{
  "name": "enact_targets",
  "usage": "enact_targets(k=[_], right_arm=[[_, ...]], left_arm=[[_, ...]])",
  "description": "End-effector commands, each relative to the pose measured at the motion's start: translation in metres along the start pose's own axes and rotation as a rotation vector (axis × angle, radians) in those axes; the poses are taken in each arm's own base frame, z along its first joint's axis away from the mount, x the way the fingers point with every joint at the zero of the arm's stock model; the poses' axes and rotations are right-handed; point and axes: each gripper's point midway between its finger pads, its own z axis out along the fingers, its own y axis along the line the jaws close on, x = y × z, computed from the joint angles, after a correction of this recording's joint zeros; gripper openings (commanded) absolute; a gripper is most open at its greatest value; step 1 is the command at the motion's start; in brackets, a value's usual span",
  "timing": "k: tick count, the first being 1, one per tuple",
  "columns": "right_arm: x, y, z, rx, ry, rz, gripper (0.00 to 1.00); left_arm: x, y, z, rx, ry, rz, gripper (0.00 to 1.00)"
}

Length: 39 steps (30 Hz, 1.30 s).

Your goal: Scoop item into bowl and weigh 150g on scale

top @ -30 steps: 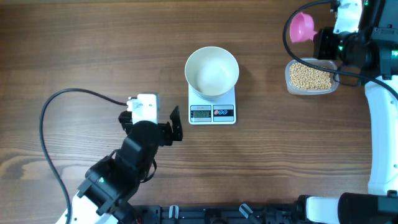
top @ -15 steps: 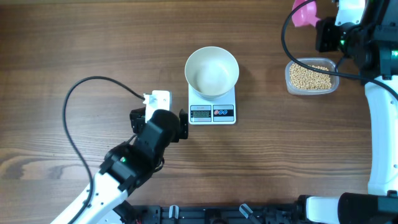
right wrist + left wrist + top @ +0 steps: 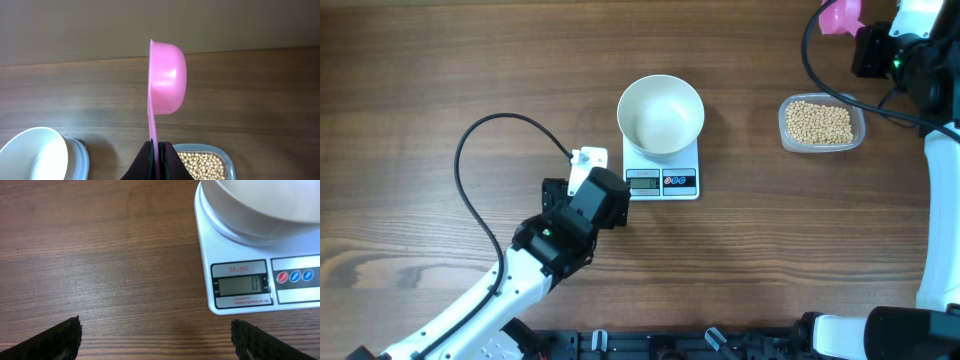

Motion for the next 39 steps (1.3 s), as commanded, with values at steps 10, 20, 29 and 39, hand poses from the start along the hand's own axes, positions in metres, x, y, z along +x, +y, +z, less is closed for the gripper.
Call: enact_targets(k=[10,20,29,39], right_arm=[[-0.026,-0.019,-0.002,0.034,-0.112,0.018,0.04],[-0.023,-0.012,-0.002,-0.006,-0.099,0.019,0.04],[0.007,0.002,-0.001,-0.085,0.022,0.055,0.04],[0.024,0.004,-0.002,-0.088,0.093,0.077,0.04]], left_arm=[[0.003,0.004,0.004,-0.027,0.01,0.01,1.0],[0.003,0.004,0.004,-0.027,0.01,0.01,1.0],[0.003,0.004,0.004,-0.027,0.01,0.01,1.0],[0.003,0.004,0.004,-0.027,0.011,0.01,1.0]])
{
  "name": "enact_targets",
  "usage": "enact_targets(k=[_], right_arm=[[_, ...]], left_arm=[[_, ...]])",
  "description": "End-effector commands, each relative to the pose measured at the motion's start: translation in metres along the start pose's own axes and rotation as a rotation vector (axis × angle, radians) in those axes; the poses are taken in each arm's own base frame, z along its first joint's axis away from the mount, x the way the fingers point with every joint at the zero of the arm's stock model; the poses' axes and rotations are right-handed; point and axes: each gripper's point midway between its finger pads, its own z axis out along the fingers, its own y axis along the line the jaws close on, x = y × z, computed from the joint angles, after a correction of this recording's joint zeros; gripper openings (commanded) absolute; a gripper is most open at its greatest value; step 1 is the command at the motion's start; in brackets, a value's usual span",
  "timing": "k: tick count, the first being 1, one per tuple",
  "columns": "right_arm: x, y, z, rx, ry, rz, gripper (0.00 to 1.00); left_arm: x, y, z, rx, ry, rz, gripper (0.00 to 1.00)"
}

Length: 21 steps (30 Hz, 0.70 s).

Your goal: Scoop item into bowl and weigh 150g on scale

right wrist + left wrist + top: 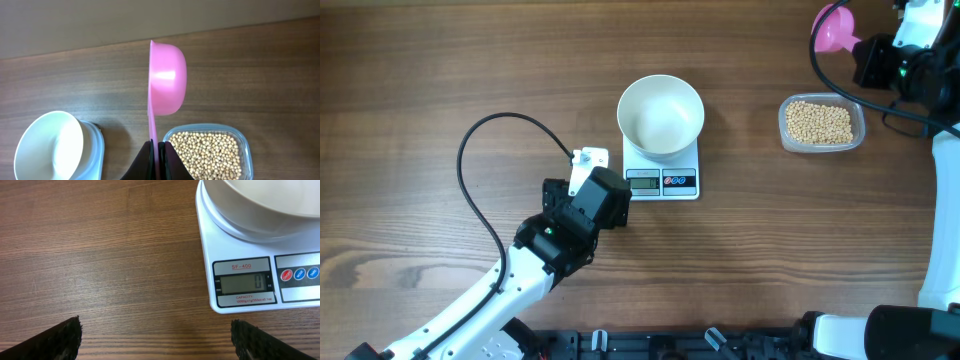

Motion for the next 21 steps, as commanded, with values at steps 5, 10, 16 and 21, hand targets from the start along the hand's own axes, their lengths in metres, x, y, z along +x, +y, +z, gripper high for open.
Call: enact_targets(k=[5,10,16,21], right_arm=[[0.002,0.0026,0.0023,-0.023,0.008,0.008,0.04],[0.0021,0.0022,0.0024,-0.022,0.008,0.008,0.04],[0.0035,-0.0021,0.0053,-0.003,0.016,0.011,0.04],[0.0016,-0.0026,0.0074,-0.004,0.01,0.012,0.04]], left_arm=[[0.0012,0.0047,0.002,-0.022,0.001,0.005,1.0],[0.0012,0.0047,0.002,-0.022,0.001,0.005,1.0],[0.0012,0.0047,0.002,-0.022,0.001,0.005,1.0],[0.0012,0.0047,0.002,-0.022,0.001,0.005,1.0]])
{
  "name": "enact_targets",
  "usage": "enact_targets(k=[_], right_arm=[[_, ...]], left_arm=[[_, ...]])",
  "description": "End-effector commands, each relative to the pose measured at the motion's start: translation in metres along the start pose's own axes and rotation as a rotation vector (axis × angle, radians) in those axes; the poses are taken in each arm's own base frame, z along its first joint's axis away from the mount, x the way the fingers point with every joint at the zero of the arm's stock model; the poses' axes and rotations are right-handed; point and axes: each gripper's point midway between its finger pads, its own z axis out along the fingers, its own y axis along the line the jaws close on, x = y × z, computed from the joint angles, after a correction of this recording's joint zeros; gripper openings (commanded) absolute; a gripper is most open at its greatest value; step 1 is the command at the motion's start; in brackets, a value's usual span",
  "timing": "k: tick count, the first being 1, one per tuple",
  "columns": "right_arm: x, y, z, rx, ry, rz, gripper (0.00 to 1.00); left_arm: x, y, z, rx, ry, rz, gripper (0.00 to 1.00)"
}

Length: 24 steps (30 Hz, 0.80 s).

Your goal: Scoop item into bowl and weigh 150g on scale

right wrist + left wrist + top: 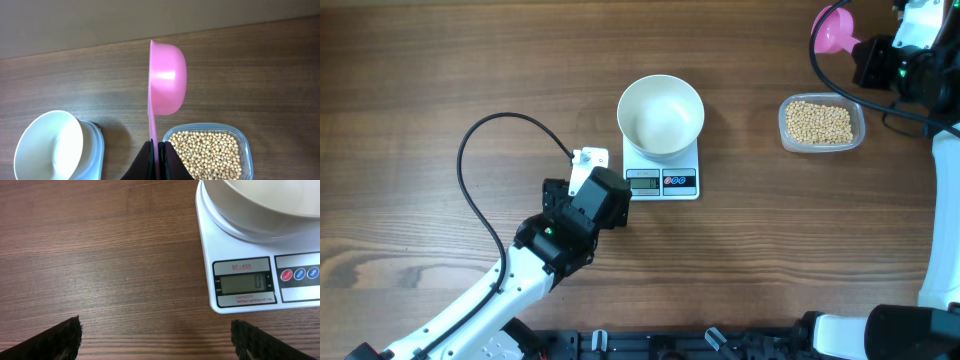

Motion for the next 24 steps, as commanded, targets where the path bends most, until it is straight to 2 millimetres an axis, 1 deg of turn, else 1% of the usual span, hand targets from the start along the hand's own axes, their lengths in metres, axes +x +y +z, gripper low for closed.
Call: enact_targets(k=[1,7,14,18,24], right_arm=[[0.0,-0.002,0.007,-0.004,0.004,0.009,0.04],[0.001,-0.007,0.007,0.022,0.008,0.01,0.04],[0.001,-0.007,0.007,0.024,0.009,0.006,0.04],[0.003,-0.015,0.006,0.07,0.016,0.005,0.04],[0.003,-0.015,0.006,0.07,0.017,-0.018,0.04]], left_arm=[[0.001,0.005,0.002,-0.022,0.001,0.005,1.0],[0.001,0.005,0.002,-0.022,0.001,0.005,1.0],[0.001,0.005,0.002,-0.022,0.001,0.005,1.0],[0.001,0.005,0.002,-0.022,0.001,0.005,1.0],[0.001,0.005,0.002,-0.022,0.001,0.005,1.0]])
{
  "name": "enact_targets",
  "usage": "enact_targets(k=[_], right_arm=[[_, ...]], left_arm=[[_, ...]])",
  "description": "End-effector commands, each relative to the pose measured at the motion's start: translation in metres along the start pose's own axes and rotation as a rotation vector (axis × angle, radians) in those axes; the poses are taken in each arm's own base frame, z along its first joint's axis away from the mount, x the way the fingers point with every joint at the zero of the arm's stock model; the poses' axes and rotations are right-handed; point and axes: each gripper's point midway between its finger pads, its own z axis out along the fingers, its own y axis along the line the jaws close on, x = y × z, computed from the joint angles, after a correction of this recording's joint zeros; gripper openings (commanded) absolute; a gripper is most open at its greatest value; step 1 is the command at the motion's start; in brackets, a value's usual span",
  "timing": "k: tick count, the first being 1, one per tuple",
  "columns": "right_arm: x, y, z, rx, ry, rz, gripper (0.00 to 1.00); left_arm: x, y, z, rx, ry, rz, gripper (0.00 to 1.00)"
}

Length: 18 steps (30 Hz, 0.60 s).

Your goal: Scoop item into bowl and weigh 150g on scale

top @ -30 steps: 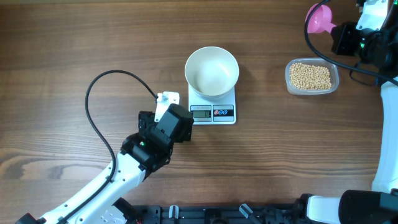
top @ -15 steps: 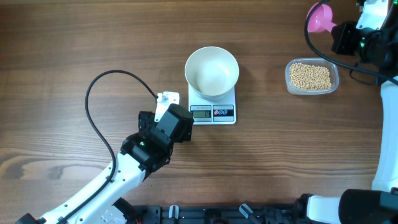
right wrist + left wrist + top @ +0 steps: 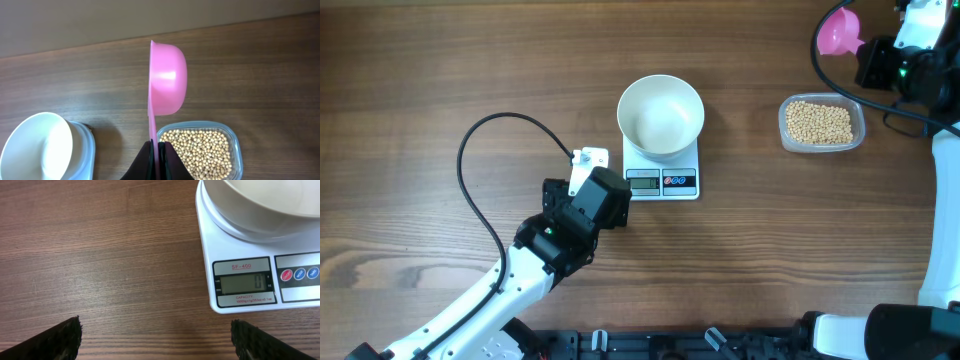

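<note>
An empty white bowl (image 3: 661,114) stands on a white digital scale (image 3: 662,180) at mid table; its display (image 3: 241,284) reads 0. A clear tub of soybeans (image 3: 821,123) lies to the right. My right gripper (image 3: 155,150) is shut on the handle of a pink scoop (image 3: 167,77), held on edge and empty, above the tub's far side (image 3: 200,150). In the overhead view the pink scoop (image 3: 838,32) is at the top right. My left gripper (image 3: 155,340) stands open, low over the wood just left of the scale, with nothing between its fingertips (image 3: 60,337).
A black cable (image 3: 480,180) loops over the table left of the scale. The right arm (image 3: 920,60) and its cable fill the top right corner. The left arm (image 3: 520,280) reaches in from the bottom edge.
The right gripper with the pink scoop has shifted slightly right; in its wrist view the tub and bowl sit further left. The left gripper has not moved.
The right gripper held the pink scoop high at the far right corner, the tub barely in its view. Then it stood nearer the tub, more of the beans showing. It has stayed shut on the scoop throughout. The left gripper stayed open beside the scale.
</note>
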Motion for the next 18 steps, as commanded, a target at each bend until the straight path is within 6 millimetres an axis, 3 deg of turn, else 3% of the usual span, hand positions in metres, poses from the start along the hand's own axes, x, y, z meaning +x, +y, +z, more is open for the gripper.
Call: enact_targets(k=[1,13,18], right_arm=[[0.001,-0.006,0.006,0.022,0.009,-0.018,0.04],[-0.044,-0.006,0.002,0.029,-0.176,-0.112,0.04],[-0.059,-0.005,-0.001,0.018,-0.238,-0.033,0.04]], left_arm=[[0.001,0.005,0.002,-0.022,0.001,0.005,1.0],[0.001,0.005,0.002,-0.022,0.001,0.005,1.0],[0.001,0.005,0.002,-0.022,0.001,0.005,1.0]])
